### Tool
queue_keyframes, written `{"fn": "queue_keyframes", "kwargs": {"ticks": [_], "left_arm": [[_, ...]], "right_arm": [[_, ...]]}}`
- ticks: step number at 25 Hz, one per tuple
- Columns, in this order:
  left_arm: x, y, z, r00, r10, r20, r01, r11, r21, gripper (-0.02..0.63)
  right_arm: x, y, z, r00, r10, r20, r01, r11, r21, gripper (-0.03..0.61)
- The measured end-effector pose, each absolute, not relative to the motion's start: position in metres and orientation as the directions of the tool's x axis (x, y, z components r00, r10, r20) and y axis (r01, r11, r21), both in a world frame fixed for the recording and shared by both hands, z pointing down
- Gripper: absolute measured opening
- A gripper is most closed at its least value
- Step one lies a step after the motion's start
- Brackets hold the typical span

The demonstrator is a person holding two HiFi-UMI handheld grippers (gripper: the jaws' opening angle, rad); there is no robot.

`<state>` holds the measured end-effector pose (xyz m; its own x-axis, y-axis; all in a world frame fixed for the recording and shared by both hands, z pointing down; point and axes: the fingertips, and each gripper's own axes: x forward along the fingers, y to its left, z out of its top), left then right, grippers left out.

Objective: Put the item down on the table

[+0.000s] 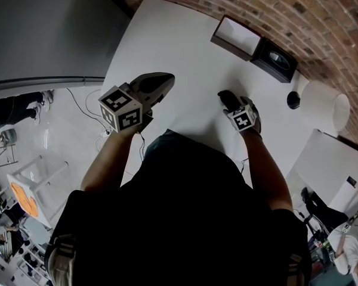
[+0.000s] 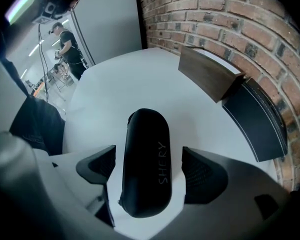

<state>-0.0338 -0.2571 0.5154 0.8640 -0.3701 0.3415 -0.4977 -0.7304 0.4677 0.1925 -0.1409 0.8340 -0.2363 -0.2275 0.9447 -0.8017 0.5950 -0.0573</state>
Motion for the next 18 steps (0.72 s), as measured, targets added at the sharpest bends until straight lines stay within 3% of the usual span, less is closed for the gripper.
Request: {"fn": "queue_keyframes", "kwargs": {"ticks": [18], "left_arm": [[-0.018,-0.232,0.480,0.879,-0.365,0.308,-0.470,-0.776,0.421,0.017]], "right_arm": [[0.223,-0.146,0.777,-0.292,-0.371,0.882,-0.889,0.446,-0.107,0.422]]}}
